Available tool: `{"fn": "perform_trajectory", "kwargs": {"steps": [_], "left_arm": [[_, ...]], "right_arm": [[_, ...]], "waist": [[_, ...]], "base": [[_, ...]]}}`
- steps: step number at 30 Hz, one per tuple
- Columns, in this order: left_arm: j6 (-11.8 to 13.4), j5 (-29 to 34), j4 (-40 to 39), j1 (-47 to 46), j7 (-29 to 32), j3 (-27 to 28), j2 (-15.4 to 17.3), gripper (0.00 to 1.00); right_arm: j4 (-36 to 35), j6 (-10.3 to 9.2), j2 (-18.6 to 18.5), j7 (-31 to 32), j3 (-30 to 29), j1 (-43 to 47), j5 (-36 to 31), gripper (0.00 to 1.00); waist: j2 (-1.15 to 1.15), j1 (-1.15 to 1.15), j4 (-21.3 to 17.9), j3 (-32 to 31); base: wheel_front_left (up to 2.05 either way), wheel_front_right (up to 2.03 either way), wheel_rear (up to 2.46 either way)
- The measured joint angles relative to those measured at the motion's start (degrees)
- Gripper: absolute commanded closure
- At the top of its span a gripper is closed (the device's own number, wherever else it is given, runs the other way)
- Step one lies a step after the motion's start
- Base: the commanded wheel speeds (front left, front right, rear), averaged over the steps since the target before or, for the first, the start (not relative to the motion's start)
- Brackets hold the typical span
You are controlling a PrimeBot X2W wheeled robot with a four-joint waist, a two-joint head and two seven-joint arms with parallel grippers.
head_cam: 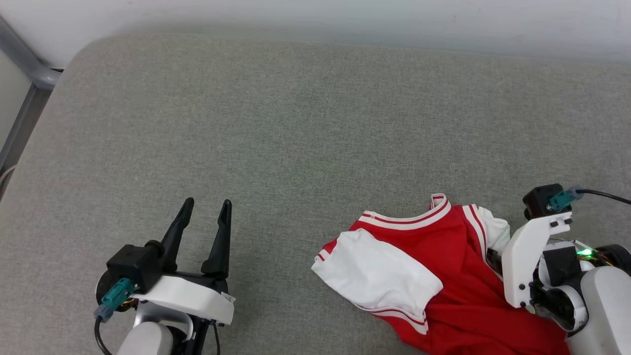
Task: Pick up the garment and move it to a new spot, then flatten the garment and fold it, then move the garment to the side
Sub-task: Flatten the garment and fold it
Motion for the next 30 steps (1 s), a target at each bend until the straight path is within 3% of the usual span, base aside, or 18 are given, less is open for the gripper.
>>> {"fn": "perform_trajectory", "kwargs": {"steps": [8,18,23,27,28,29,30], "left_arm": [[-0.4,1.2,0.1,0.7,-0.1,1.2,-0.4,0.00],[-0.5,1.7,0.0,1.8,-0.2,1.0,-0.3,0.00],[-0.5,1.7,0.0,2.2,-0.2,0.7,-0.3,0.00],[-0.4,1.4,0.0,2.2,0.1,0.7,-0.1,0.00],[-0.4,1.4,0.0,2.3,0.1,0.6,0.0,0.00],[-0.4,1.4,0.0,2.3,0.1,0.7,0.2,0.00],[-0.3,1.4,0.0,2.3,0.2,0.7,0.3,0.00]], "right_arm": [[-4.8,0.41,0.7,-4.7,-0.7,-0.2,0.5,1.00],[-17.7,0.41,2.1,-4.2,-15.7,3.7,-6.5,1.00],[-15.4,0.41,5.2,-4.1,-24.4,9.8,-7.4,1.00],[-10.2,0.41,7.3,-7.7,-28.7,12.4,-7.8,1.00],[-9.0,0.41,7.9,-9.1,-29.2,12.4,-7.6,0.91],[-8.0,0.41,8.3,-10.4,-29.6,12.3,-7.6,0.51],[-7.1,0.41,8.7,-11.8,-29.8,12.3,-7.5,0.00]], "waist": [[0.00,0.01,-1.8,-1.6],[0.00,0.00,-4.4,-3.7],[0.00,0.01,-4.7,-3.8],[0.00,0.01,-4.8,-3.7],[0.00,0.00,-4.9,-3.6],[0.00,0.01,-4.9,-3.5],[0.00,0.00,-5.0,-3.5]], "base": [[0.00,0.00,0.00],[0.00,0.00,0.00],[0.00,0.00,0.00],[0.00,0.00,0.00],[0.00,0.00,0.00],[0.00,0.00,0.00],[0.00,0.00,0.00]]}}
